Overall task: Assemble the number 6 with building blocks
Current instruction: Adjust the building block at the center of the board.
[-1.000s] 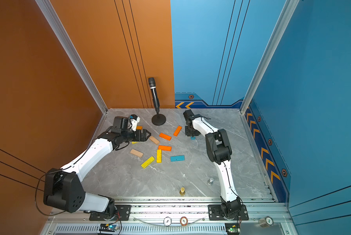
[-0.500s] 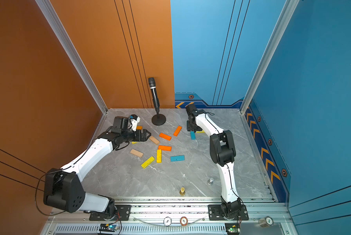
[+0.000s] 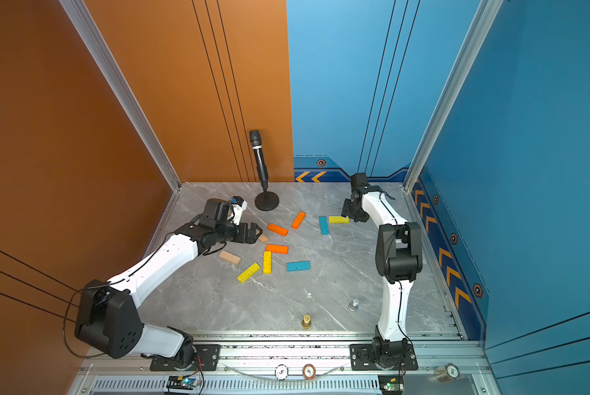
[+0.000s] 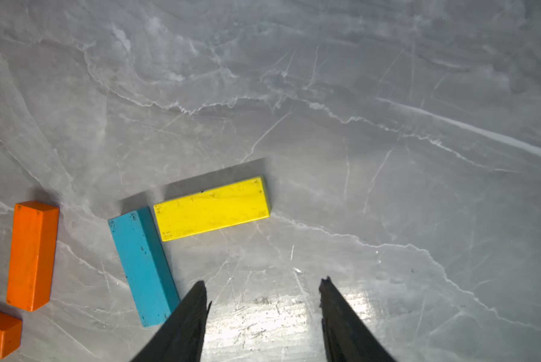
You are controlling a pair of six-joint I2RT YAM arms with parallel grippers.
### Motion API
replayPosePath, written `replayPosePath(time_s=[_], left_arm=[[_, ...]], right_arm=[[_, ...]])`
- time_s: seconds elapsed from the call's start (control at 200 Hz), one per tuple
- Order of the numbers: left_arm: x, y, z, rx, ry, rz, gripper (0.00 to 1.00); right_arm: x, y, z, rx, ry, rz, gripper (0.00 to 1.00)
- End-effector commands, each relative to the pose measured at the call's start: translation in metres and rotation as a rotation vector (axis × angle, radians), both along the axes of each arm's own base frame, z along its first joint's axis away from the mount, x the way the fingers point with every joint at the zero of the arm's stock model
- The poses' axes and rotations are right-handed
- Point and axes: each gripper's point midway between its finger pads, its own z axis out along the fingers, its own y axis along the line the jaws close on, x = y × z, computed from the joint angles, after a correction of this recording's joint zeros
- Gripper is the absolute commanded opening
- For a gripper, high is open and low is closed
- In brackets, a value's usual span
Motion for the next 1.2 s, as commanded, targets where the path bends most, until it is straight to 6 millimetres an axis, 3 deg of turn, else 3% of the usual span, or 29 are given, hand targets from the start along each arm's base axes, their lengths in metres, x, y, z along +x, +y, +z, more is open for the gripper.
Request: replayPosePath(time_s=[0.0, 0.265, 0.305, 0.446, 0.706, 1.197], left_arm=[[-0.001, 0.000, -0.012, 0.070, 0.022, -0.004, 0.98], [0.003, -0.009, -0.014, 0.050, 0.039, -0.029, 0.98], [0.003, -0.010, -0.015, 0.049, 0.041, -0.032, 0.98], [-0.003, -0.022, -0.012, 0.008, 0.048, -0.101, 0.98], [-0.019, -0.051, 0.000, -0.094, 0.025, -0.255, 0.98], [-0.021, -0.057, -0.002, -0.100, 0.034, -0.276, 0.98]], right_arm=[[0.009, 0.009, -0.013, 0.081, 0.001, 0.005, 0.58], [0.020, 0.015, -0.048, 0.133, 0.052, 0.010, 0.59], [0.029, 0.017, -0.042, 0.139, 0.028, 0.015, 0.59], [0.037, 0.021, -0.052, 0.150, 0.032, 0.037, 0.60], [0.040, 0.023, -0.059, 0.131, 0.043, 0.102, 0.60], [0.039, 0.041, -0.068, 0.115, 0.075, 0.209, 0.60]])
